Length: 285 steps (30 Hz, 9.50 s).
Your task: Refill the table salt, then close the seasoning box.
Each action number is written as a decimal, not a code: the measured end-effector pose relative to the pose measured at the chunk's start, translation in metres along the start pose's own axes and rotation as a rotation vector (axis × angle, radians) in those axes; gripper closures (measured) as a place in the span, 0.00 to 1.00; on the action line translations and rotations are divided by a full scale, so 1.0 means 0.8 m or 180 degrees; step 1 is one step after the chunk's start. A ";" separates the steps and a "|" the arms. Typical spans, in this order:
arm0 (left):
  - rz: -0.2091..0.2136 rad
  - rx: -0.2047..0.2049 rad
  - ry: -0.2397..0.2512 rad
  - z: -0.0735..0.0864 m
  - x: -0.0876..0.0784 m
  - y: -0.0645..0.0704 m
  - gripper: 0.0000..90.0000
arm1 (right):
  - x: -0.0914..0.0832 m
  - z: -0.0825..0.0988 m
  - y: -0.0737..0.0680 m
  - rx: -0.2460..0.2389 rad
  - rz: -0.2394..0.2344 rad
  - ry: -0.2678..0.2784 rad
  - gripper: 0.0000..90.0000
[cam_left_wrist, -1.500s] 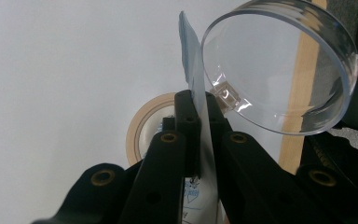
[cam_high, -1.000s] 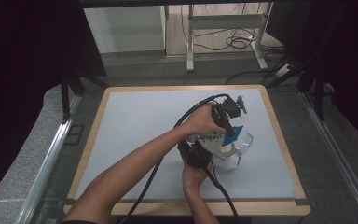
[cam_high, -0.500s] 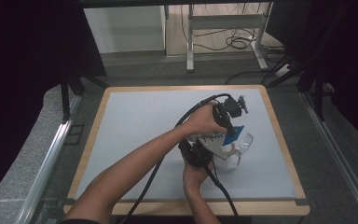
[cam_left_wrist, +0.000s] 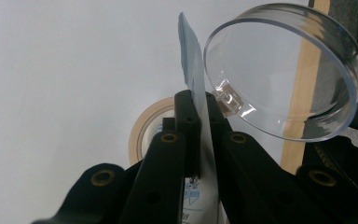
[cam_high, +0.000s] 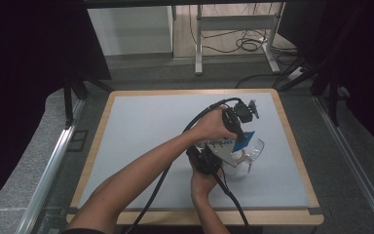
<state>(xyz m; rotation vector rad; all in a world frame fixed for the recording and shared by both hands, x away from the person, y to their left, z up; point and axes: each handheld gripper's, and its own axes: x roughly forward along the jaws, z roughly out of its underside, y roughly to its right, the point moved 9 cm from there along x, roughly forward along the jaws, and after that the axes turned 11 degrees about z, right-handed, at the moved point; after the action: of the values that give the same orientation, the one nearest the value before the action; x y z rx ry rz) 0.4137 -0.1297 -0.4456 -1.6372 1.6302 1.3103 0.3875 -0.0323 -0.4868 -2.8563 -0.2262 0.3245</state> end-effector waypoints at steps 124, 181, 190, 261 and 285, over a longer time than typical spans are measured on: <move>0.0148 -0.0479 0.2863 0.205 -0.143 -0.016 1.00 | -0.101 0.065 0.085 -0.1304 -0.0690 -0.0434 0.43; -0.1415 -0.1110 0.3366 0.399 -0.155 -0.148 0.95 | -0.119 0.053 0.128 -0.1307 -0.0754 -0.0465 0.71; -0.1433 -0.1059 0.3316 0.400 -0.148 -0.144 0.90 | -0.120 0.053 0.128 -0.1313 -0.0748 -0.0458 0.70; -0.1449 -0.0954 0.2837 0.416 -0.105 -0.096 0.35 | -0.134 0.033 0.152 -0.1251 -0.0645 -0.0374 0.71; -0.1403 -0.0978 0.2672 0.440 -0.074 -0.058 0.35 | -0.114 -0.068 0.207 -0.1187 -0.0217 -0.0080 1.00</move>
<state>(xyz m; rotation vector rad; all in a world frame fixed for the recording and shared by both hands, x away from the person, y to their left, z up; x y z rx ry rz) 0.3666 0.2091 -0.5583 -2.7915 1.3422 0.6877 0.3336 -0.2201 -0.4620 -3.2014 -0.4294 0.3354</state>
